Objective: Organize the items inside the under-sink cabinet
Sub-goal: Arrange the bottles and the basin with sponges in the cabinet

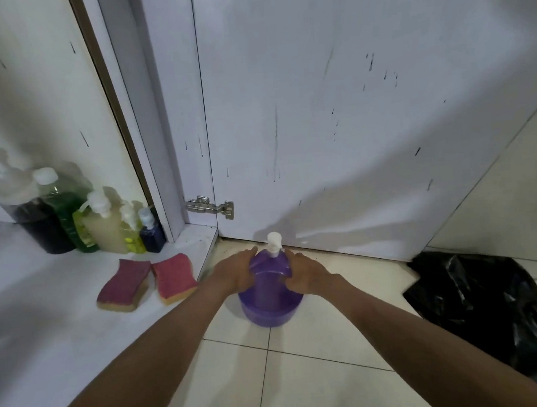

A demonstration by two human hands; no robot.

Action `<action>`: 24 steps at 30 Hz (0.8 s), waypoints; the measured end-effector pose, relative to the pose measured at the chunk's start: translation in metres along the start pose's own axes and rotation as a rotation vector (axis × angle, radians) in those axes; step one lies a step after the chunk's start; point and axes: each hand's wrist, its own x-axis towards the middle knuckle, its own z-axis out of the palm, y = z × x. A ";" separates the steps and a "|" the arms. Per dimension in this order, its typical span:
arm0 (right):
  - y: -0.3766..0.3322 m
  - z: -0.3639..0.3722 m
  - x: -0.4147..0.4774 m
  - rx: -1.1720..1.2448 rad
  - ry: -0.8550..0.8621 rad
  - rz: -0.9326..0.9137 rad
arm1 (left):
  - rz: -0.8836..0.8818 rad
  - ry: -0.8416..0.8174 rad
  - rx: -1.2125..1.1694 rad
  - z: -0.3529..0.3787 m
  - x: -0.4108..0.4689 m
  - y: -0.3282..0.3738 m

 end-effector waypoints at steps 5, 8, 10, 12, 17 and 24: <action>-0.021 -0.055 0.004 0.062 0.056 -0.041 | -0.060 0.150 0.049 -0.036 -0.010 -0.017; -0.048 -0.082 0.009 0.106 0.037 -0.073 | -0.090 0.268 0.010 -0.060 -0.022 -0.042; -0.069 -0.086 0.014 0.080 0.077 -0.113 | -0.134 0.332 -0.054 -0.074 -0.032 -0.062; -0.096 -0.078 0.020 0.009 0.136 -0.173 | -0.199 0.386 -0.095 -0.083 -0.043 -0.086; -0.158 -0.027 0.031 -0.090 0.115 -0.297 | -0.358 0.507 -0.046 -0.086 -0.076 -0.132; -0.212 0.060 0.035 -0.158 -0.032 -0.213 | -0.594 0.169 0.046 -0.077 -0.104 -0.172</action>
